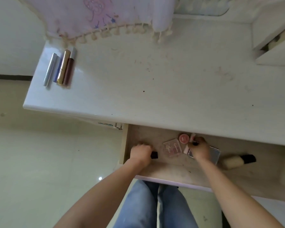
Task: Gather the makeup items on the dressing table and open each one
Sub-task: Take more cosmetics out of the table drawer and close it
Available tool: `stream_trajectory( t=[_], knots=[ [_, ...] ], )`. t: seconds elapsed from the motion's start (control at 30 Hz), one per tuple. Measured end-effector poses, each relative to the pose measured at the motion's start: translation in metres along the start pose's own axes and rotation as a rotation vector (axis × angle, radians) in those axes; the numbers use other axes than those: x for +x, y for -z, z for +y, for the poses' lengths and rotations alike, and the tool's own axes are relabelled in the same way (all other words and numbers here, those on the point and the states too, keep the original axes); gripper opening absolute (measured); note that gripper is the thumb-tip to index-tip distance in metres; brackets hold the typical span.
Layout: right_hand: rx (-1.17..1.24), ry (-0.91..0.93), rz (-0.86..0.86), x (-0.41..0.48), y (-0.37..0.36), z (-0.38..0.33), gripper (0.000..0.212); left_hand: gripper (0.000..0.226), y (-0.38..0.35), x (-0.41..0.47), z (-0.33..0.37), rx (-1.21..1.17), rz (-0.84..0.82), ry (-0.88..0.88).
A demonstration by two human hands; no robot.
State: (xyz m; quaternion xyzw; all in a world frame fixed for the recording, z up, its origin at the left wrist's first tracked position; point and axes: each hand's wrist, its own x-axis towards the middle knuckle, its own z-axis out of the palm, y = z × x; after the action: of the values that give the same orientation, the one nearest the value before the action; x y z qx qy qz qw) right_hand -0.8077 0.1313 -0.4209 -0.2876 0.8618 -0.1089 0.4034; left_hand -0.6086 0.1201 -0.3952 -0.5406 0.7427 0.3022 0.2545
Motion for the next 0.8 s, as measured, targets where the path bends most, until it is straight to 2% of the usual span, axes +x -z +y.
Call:
stream_trajectory(
  t=[0.13,0.27,0.37,0.43,0.53,0.8],
  knots=[
    [-0.165,-0.01,-0.01,0.002,-0.008,-0.002,0.027,0.024,-0.006,0.0,-0.002,0.054,-0.04,-0.021],
    [-0.144,-0.028,0.047,-0.004,-0.007,-0.009,0.037,0.021,0.002,-0.005,-0.005,-0.035,0.04,0.007],
    [-0.013,0.006,0.037,-0.015,-0.001,-0.009,0.041,0.028,0.013,-0.015,-0.01,-0.185,0.12,0.025],
    [0.081,0.003,0.026,-0.026,0.005,-0.007,0.023,0.028,0.021,-0.024,-0.011,-0.314,0.148,0.042],
    [0.078,0.05,-0.012,-0.045,0.016,-0.007,0.013,0.01,0.026,-0.038,-0.012,-0.527,0.196,0.053],
    [0.016,0.289,-0.114,-0.093,0.05,-0.028,0.023,0.009,0.043,-0.085,-0.003,-0.89,0.363,0.177]
  ],
)
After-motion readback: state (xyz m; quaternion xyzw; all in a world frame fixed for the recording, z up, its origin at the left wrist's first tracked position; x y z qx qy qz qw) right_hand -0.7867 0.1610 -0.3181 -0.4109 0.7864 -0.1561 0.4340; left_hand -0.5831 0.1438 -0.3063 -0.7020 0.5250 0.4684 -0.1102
